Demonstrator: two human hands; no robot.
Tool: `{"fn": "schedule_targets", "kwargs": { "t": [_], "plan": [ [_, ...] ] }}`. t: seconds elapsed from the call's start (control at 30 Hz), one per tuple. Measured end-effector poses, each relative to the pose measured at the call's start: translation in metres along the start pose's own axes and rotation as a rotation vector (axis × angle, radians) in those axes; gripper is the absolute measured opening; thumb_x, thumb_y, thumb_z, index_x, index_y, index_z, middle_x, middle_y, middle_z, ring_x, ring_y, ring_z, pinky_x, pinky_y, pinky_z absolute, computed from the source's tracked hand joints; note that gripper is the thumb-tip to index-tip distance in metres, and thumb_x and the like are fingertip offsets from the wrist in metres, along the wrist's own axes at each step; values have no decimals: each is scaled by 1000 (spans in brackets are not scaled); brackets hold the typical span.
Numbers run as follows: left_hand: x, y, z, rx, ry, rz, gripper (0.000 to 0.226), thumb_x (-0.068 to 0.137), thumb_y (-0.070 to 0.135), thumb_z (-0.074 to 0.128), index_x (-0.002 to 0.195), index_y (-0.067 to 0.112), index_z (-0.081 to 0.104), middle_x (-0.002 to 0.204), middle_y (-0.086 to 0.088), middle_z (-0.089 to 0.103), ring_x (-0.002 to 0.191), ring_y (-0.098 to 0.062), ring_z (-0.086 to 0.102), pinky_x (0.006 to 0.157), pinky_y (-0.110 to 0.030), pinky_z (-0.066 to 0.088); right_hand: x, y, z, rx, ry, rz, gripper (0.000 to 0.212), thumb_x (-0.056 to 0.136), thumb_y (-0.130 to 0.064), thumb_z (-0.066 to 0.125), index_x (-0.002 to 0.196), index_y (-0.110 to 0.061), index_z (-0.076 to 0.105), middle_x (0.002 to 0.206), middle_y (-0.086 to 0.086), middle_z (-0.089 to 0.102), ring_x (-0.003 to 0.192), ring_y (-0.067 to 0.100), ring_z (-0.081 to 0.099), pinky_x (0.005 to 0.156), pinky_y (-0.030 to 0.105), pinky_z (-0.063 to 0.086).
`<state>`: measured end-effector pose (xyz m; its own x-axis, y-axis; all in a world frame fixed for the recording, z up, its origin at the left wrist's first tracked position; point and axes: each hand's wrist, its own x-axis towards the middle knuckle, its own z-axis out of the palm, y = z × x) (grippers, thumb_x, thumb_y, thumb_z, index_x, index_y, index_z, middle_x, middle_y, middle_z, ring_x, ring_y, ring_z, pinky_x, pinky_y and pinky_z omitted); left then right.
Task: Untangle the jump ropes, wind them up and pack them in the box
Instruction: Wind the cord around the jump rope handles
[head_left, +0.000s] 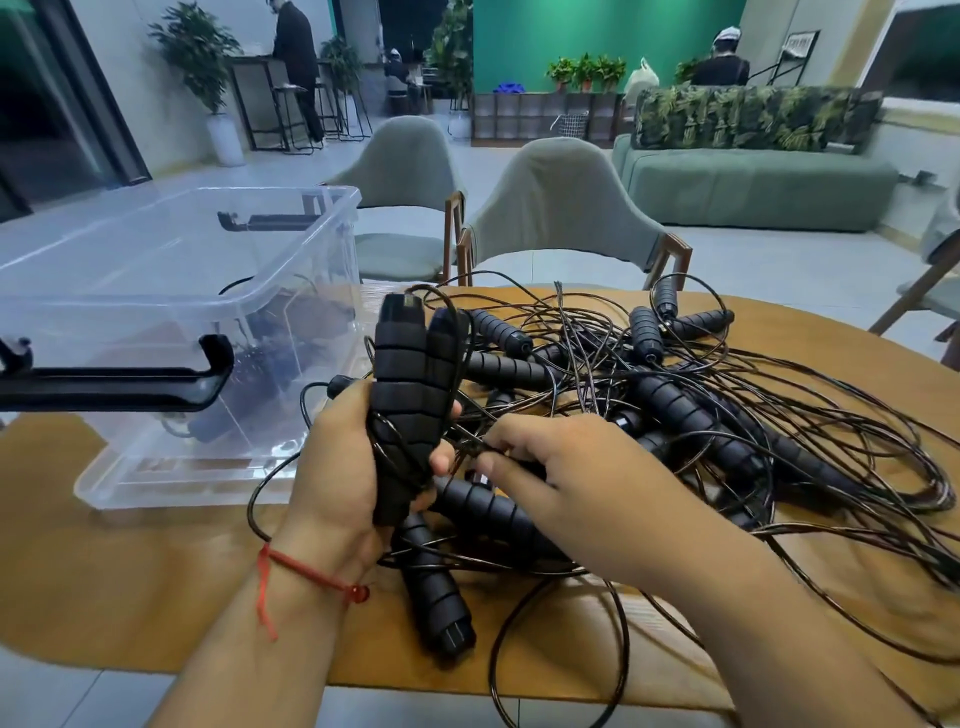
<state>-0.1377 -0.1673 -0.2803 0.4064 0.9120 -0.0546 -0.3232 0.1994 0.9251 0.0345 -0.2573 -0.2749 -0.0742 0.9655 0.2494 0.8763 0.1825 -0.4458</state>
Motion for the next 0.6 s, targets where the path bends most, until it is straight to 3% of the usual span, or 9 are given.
{"fn": "schedule_targets", "kwargs": {
  "t": [0.07,0.17,0.27,0.37,0.43,0.5,0.6],
  "plan": [
    [2,2,-3,15,65,45,52,103,36,34,90,0,70,62,-15,57,50,-24,46,48,-23,25,-3,2,-10,-54,-35,20,28,108,-56,46,105,-35,63,76,-14,59,77,10,57,68,36,45],
    [11,3,-19,79,183,186,49,99,35,37,83,6,74,70,-22,60,52,-27,49,47,-24,32,-9,5,-25,-96,-73,27,32,106,-62,43,89,-40,60,71,-14,60,70,5,55,64,35,43],
    [15,4,-29,195,250,291,43,93,35,41,92,3,68,77,-29,63,54,-31,54,46,-27,36,-14,4,-38,-119,-126,-12,28,104,-64,47,79,-52,52,68,-19,57,65,1,51,60,31,40],
    [12,2,-25,367,300,402,34,99,22,40,90,-4,60,68,-28,61,51,-31,55,44,-27,40,-17,-6,-39,-142,-132,-139,27,106,-60,50,89,-39,58,68,-15,57,67,5,53,59,30,43],
    [10,0,-22,565,348,466,30,101,14,39,83,2,60,68,-21,62,59,-31,58,47,-27,41,-17,-16,-32,-191,-79,-250,34,106,-56,49,85,-29,54,67,-11,53,66,12,50,57,32,41],
    [9,-2,-20,740,375,476,27,97,23,40,80,13,59,75,-9,62,73,-19,58,57,-25,40,-15,-23,-24,-233,-10,-329,34,108,-50,50,84,-27,54,70,-10,54,68,12,52,57,34,42],
    [6,-7,-11,841,323,418,21,88,33,38,90,21,55,82,0,62,79,-2,56,65,-21,41,-9,-22,-16,-231,105,-376,30,111,-45,50,89,-28,62,81,-12,57,75,11,59,58,37,48]
  ]
}}
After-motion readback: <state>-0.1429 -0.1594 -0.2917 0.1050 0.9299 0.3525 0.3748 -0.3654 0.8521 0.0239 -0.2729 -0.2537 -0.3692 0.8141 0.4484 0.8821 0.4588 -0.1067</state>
